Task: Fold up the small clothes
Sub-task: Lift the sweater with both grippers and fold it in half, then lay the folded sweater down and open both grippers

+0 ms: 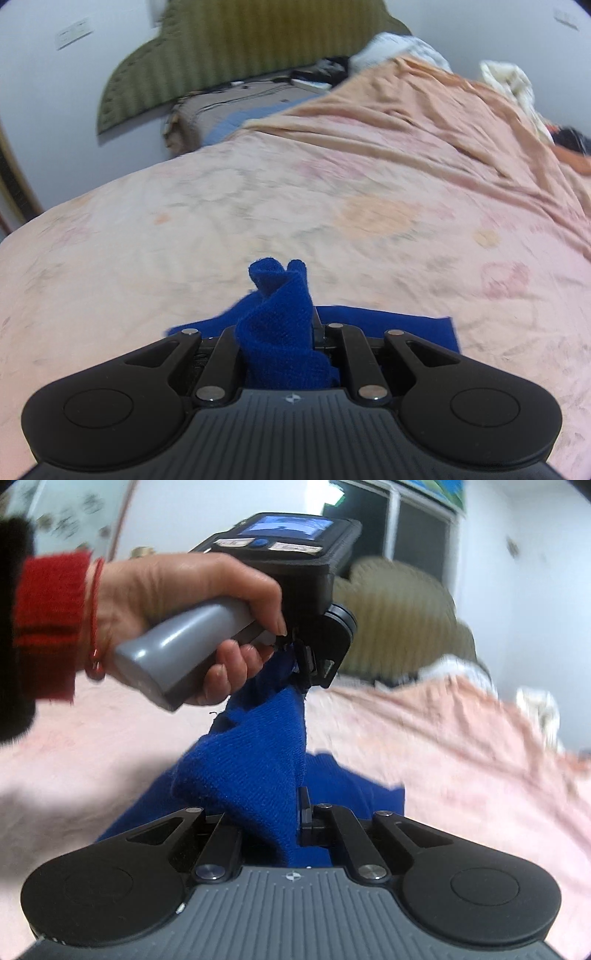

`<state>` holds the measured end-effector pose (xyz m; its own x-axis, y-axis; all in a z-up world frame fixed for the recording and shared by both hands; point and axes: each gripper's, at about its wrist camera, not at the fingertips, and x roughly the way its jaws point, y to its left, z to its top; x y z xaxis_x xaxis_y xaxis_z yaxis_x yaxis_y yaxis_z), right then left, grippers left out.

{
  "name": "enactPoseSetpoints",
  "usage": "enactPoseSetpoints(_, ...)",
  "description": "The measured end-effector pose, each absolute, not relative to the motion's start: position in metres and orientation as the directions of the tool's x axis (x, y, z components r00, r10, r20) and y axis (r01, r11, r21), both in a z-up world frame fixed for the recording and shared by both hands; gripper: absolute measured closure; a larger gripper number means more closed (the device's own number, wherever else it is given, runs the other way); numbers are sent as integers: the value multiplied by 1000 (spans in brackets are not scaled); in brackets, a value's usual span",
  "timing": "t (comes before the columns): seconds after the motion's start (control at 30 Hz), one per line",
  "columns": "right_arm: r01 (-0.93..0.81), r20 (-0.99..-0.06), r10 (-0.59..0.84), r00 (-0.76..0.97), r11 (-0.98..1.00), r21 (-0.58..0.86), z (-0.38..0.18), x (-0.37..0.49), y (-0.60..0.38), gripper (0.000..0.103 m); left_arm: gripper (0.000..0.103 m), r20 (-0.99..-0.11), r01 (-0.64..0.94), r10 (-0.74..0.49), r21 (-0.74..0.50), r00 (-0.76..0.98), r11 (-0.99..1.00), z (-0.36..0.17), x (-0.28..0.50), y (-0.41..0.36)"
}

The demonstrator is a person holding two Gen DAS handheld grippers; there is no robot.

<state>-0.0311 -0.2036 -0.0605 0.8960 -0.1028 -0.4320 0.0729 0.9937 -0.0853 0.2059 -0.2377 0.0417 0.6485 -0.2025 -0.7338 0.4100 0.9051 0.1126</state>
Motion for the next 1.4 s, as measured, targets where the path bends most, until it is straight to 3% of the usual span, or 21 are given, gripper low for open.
enactPoseSetpoints(0.27,137,-541,34,841,952,272,-90,-26,-269,95,87,-766,431,-177,142,618,891,1,221,-279)
enactPoseSetpoints(0.33,159,-559,99,823,905,395,-101,-24,-285,84,84,-776,424,-191,107,601,900,-3,226,-277)
enactPoseSetpoints(0.43,175,-543,185,819,821,543,-117,-26,-309,80,78,-764,413,-209,81,610,907,2,226,-276)
enactPoseSetpoints(0.53,179,-523,239,818,758,627,-126,-31,-318,81,53,-734,399,-245,39,633,916,18,228,-271)
enactPoseSetpoints(0.57,182,-519,247,818,745,642,-128,-31,-320,81,34,-713,391,-270,7,647,921,26,228,-267)
enactPoseSetpoints(0.6,183,-515,254,819,734,654,-131,-34,-320,81,23,-690,380,-290,-23,664,925,33,229,-264)
enactPoseSetpoints(0.73,200,-508,264,820,700,685,-134,-34,-327,80,22,-632,347,-304,-59,713,936,60,226,-251)
enactPoseSetpoints(0.97,223,-479,294,827,610,760,-140,-40,-354,77,22,-629,350,-197,127,752,928,51,180,-214)
enactPoseSetpoints(1.0,227,-478,301,825,598,768,-140,-40,-355,88,22,-633,348,-183,146,752,926,46,171,-206)
enactPoseSetpoints(1.03,232,-478,304,824,588,775,-142,-41,-358,91,22,-636,342,-171,156,753,927,41,160,-198)
enactPoseSetpoints(1.23,229,-517,323,792,629,743,-139,-44,-352,93,22,-634,322,-153,160,758,933,22,100,-152)
enactPoseSetpoints(1.4,237,-557,215,802,742,628,-110,-53,-350,75,22,-630,297,-113,194,768,935,9,65,-130)
